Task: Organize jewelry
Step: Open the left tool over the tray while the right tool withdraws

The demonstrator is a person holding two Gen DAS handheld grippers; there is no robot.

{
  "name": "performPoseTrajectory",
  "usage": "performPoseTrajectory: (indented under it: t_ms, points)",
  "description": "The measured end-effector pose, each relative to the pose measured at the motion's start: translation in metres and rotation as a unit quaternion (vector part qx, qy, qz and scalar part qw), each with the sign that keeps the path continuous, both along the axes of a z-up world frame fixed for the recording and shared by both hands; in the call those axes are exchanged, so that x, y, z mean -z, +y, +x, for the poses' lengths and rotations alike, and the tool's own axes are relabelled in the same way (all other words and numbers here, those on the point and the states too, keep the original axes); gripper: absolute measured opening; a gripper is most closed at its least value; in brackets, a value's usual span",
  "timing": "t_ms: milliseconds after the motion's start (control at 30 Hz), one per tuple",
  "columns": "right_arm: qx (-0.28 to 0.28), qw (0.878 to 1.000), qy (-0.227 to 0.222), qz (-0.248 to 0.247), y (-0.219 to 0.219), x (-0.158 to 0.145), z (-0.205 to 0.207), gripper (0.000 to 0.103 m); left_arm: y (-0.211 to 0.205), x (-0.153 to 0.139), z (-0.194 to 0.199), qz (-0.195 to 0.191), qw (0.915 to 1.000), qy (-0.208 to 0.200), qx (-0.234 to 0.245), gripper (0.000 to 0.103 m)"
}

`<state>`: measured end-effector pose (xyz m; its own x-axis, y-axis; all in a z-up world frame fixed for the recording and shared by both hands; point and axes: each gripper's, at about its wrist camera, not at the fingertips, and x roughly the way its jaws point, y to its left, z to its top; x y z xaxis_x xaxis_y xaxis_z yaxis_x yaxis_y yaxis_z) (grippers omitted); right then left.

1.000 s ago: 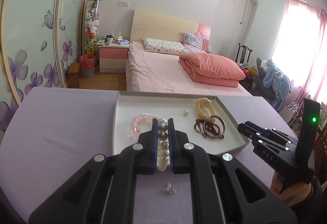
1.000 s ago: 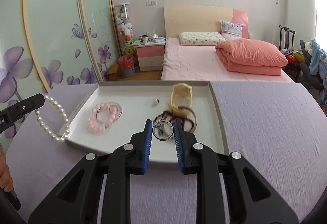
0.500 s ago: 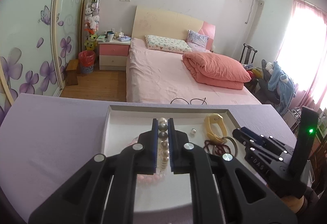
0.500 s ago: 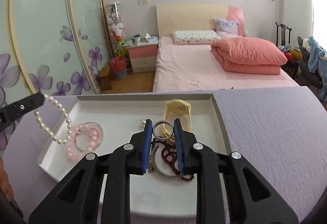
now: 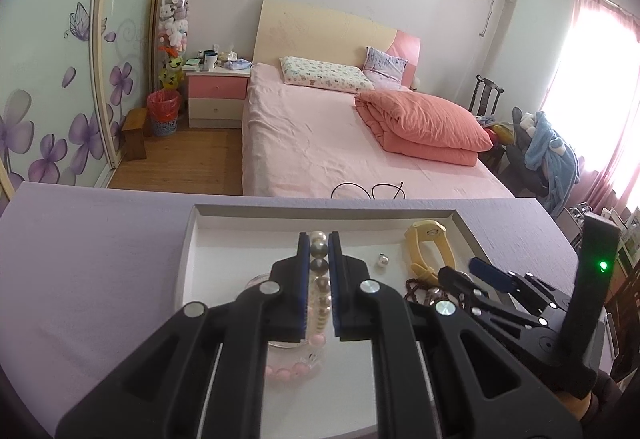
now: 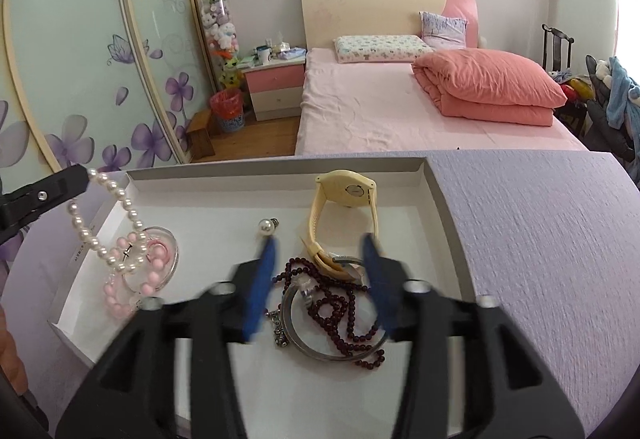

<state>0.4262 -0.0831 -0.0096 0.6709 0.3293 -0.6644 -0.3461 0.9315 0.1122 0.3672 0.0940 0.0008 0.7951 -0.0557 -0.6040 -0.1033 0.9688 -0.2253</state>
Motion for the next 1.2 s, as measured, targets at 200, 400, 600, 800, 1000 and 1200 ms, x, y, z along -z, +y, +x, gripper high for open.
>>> performPoseTrajectory:
  t_ms: [200,400,600,800,1000,1200]
  points:
    - [0.001,1.000,0.003,0.007,-0.003,0.000,-0.001,0.052,0.001,0.002,0.008,-0.002,1.0000,0.003,0.001,0.009]
    - [-0.003,1.000,-0.004,0.002,-0.005,-0.001,-0.005,0.052,0.000,0.005,0.016,-0.005,1.0000,0.006,-0.001,0.009]
    - [-0.016,1.000,-0.003,-0.005,-0.004,0.002,-0.014,0.052,0.000,0.006,0.013,0.009,0.9998,0.002,-0.017,0.056]
    - [-0.027,1.000,-0.007,0.003,-0.013,-0.002,-0.033,0.052,0.020,-0.007,-0.021,0.007,0.9985,-0.020,-0.051,0.081]
    - [-0.035,0.999,-0.011,0.016,-0.021,-0.010,-0.061,0.052,0.036,-0.019,-0.075,0.029,0.9960,-0.046,-0.071,0.093]
    - [-0.041,0.999,-0.006,0.028,-0.027,-0.011,-0.092,0.052,0.036,-0.018,-0.128,0.049,0.9945,-0.050,-0.079,0.097]
